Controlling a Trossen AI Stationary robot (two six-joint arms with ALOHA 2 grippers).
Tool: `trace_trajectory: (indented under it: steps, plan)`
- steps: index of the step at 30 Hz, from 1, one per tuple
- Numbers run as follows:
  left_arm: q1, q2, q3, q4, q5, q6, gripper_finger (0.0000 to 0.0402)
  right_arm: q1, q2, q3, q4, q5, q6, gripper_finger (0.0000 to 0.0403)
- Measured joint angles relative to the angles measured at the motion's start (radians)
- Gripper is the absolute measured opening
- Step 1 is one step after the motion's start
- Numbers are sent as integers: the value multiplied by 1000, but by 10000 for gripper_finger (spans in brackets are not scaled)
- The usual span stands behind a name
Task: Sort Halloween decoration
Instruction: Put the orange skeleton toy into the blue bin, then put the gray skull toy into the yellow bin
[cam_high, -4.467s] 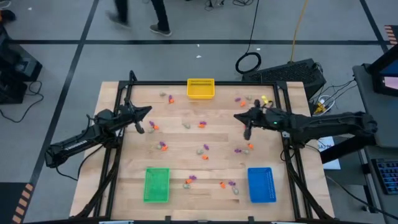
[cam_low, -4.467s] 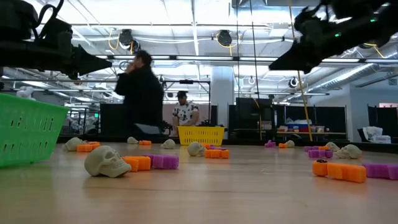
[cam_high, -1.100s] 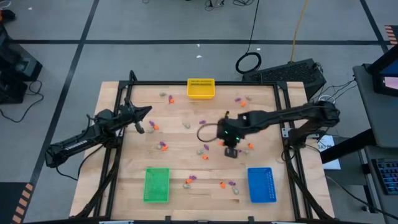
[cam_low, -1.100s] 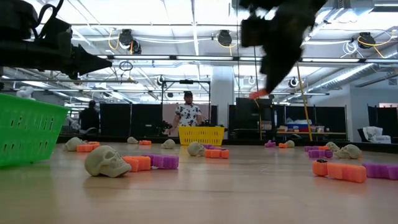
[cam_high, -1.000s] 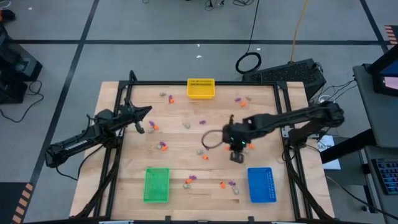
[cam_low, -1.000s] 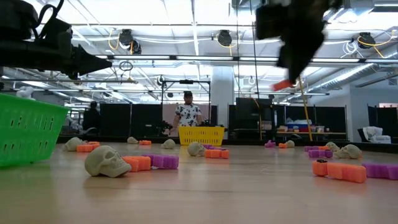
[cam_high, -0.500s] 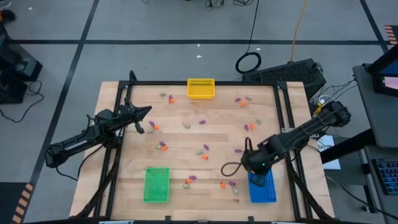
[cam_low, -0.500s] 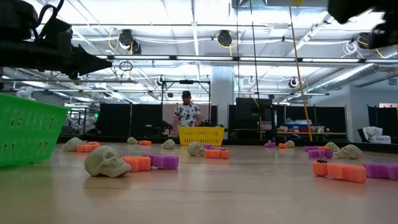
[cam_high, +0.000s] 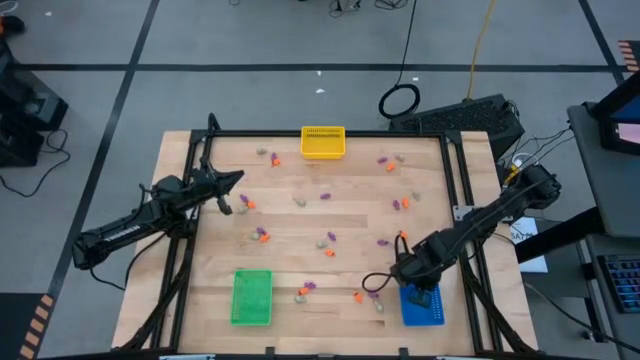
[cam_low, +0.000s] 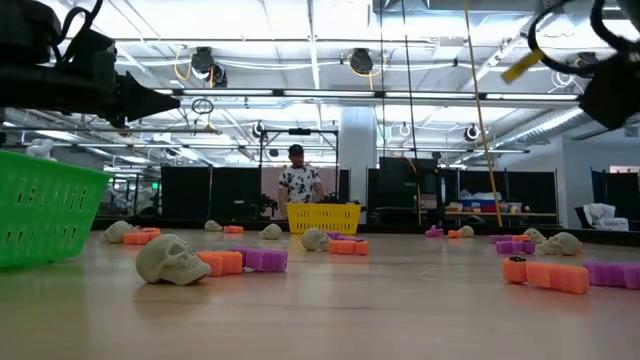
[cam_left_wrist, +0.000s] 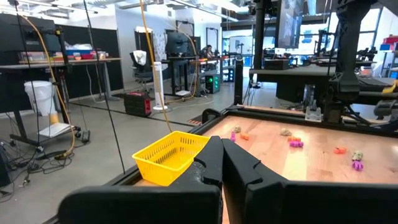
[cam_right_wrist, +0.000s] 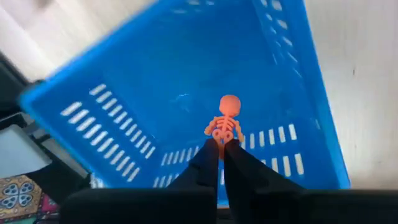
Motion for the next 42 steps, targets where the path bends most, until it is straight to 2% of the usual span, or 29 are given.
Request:
trace_trajectory:
  steps: [7, 13, 18, 22, 25, 28, 33, 42]
  plan:
    - [0, 0, 0, 7, 0, 0, 0, -10, 0, -15, -8, -14, -13, 17]
    - [0, 0, 0, 5, 0, 0, 0, -25, 0, 38, -27, -11, -34, 71]
    - [0, 0, 0, 6, 0, 0, 0, -27, -3, 118, -120, -15, -61, 104]
    - [0, 0, 0, 7, 0, 0, 0, -47, -3, 208, -262, -19, -111, 90]
    - [0, 0, 0, 10, 0, 0, 0, -95, -4, 272, -382, -7, -173, 57]
    - [0, 0, 0, 29, 0, 0, 0, -171, -5, 298, -416, 49, -287, 15]
    - [0, 0, 0, 28, 0, 0, 0, -323, -4, 276, -293, 119, -584, 4]
    - [0, 0, 1, 74, 13, -7, 0, -602, -3, 135, 267, 145, -1066, 1]
